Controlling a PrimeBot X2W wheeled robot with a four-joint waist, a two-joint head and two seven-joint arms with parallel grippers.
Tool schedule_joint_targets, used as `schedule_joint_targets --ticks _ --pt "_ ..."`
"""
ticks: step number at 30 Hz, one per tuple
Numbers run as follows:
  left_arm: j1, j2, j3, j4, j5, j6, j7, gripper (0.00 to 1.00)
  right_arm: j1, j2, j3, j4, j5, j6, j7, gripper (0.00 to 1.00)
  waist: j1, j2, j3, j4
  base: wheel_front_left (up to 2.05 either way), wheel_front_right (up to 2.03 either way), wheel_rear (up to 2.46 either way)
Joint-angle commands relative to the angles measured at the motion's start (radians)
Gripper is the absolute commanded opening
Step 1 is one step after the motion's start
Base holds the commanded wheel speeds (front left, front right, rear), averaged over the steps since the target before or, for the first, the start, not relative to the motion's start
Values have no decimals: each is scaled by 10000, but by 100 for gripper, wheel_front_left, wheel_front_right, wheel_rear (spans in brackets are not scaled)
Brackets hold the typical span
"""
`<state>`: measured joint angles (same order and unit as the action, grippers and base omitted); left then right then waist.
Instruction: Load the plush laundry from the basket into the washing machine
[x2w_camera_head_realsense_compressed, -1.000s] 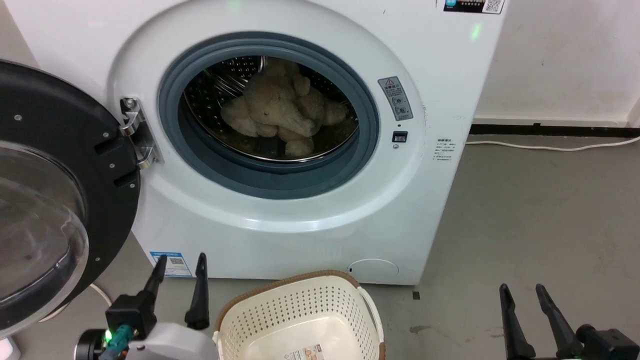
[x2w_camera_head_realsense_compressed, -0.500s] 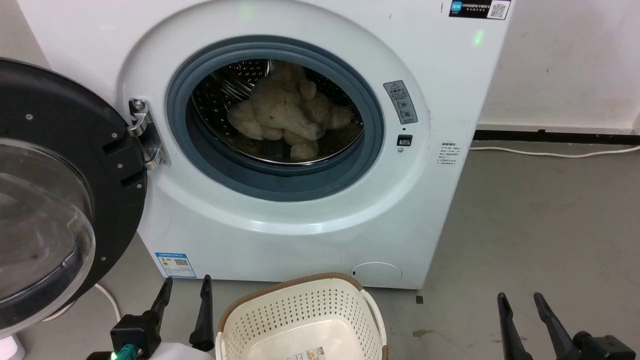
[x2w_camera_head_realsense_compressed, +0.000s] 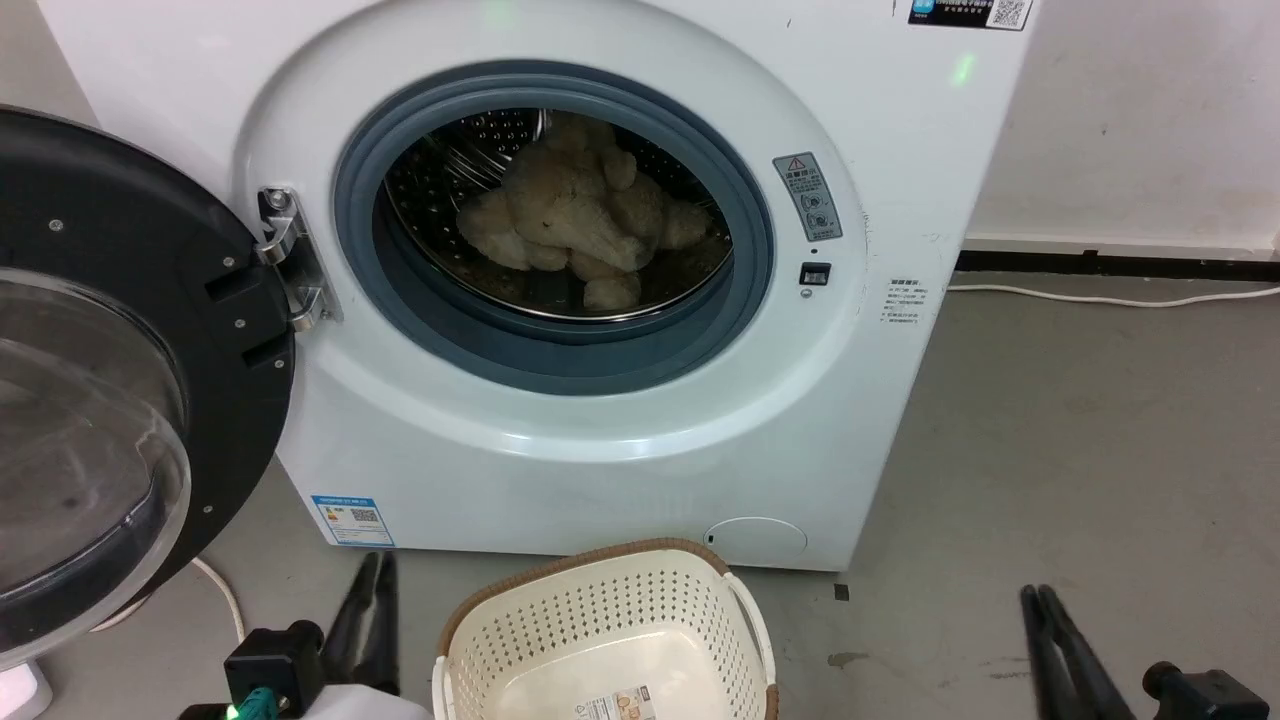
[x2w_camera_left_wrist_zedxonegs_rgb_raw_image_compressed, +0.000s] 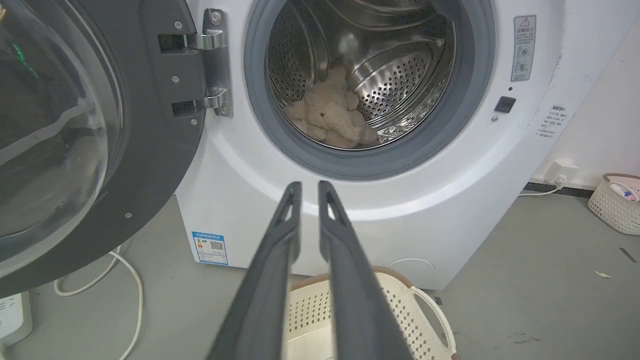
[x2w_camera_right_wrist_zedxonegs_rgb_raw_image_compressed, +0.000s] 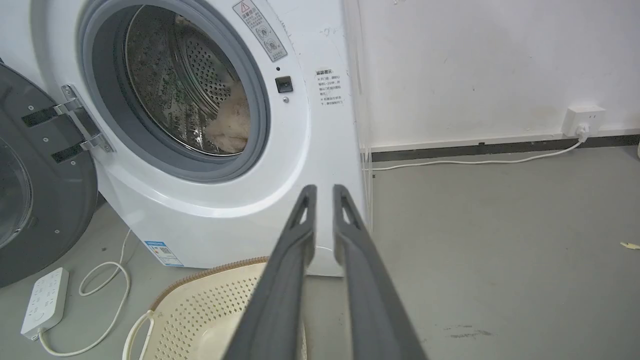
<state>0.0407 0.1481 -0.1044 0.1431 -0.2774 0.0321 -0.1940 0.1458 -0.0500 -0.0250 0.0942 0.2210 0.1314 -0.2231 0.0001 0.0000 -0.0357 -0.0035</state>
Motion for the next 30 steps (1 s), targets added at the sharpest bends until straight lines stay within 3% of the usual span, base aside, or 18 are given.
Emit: schedule_joint_targets --ticks 1,30 --pt "-1 -6 0 -3 6 -1 4 0 -3 0 -3 0 -4 0 4 0 0 0 1 0 0 0 0" --pt "-93 -228 237 -327 633 -73 443 0 -333 -1 57 -214 -504 -2 509 0 0 0 82 8 0 0 0"
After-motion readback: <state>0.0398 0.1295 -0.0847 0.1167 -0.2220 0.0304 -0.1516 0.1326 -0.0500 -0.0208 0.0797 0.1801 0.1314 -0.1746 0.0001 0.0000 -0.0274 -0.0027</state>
